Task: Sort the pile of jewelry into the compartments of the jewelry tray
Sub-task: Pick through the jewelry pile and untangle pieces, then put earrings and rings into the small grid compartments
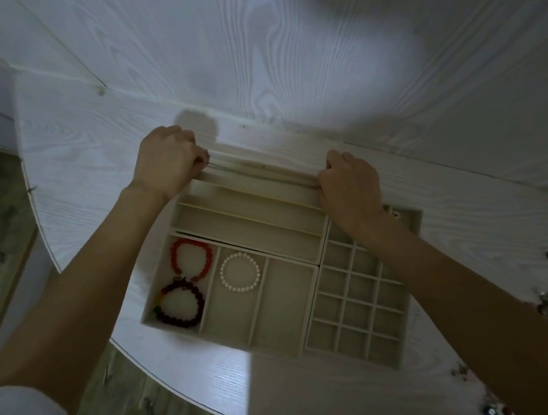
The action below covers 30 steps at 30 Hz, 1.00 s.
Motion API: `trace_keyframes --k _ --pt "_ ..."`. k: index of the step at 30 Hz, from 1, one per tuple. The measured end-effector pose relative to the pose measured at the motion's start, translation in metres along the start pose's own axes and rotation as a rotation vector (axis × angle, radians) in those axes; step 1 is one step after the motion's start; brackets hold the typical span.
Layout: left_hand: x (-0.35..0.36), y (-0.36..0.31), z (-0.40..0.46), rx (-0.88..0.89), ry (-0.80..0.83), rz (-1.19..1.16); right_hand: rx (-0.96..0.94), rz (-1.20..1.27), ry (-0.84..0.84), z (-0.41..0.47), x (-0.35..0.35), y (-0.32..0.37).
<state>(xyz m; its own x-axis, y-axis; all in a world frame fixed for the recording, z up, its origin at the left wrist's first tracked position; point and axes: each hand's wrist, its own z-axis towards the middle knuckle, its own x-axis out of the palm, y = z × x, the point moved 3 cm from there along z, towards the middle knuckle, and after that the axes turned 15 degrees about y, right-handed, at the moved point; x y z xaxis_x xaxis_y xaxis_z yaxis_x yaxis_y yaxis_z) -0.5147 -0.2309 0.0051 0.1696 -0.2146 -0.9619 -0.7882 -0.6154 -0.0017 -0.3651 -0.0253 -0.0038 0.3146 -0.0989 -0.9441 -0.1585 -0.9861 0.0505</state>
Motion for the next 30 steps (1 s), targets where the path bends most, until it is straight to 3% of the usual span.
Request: trace_keyframes --k 12,16,20,24,30 --pt "0.003 -0.008 -0.018 -0.118 -0.179 -0.159 0.065 0.111 -0.091 -0.015 0.001 -0.009" --pt "-0.010 -0.055 -0.045 -0.104 -0.362 -0.239 -0.044 0.310 -0.180 -0.060 -0.026 -0.028" --pt "-0.019 -0.141 -0.071 -0.086 -0.564 -0.366 -0.091 0.257 -0.175 -0.135 -0.024 -0.064" --pt "-0.009 -0.237 -0.077 -0.059 -0.390 -0.545 0.063 0.274 -0.084 -0.218 0.011 -0.120" --pt "0.021 -0.325 -0.084 -0.074 -0.061 -0.424 0.461 0.447 -0.027 -0.298 0.070 -0.192"
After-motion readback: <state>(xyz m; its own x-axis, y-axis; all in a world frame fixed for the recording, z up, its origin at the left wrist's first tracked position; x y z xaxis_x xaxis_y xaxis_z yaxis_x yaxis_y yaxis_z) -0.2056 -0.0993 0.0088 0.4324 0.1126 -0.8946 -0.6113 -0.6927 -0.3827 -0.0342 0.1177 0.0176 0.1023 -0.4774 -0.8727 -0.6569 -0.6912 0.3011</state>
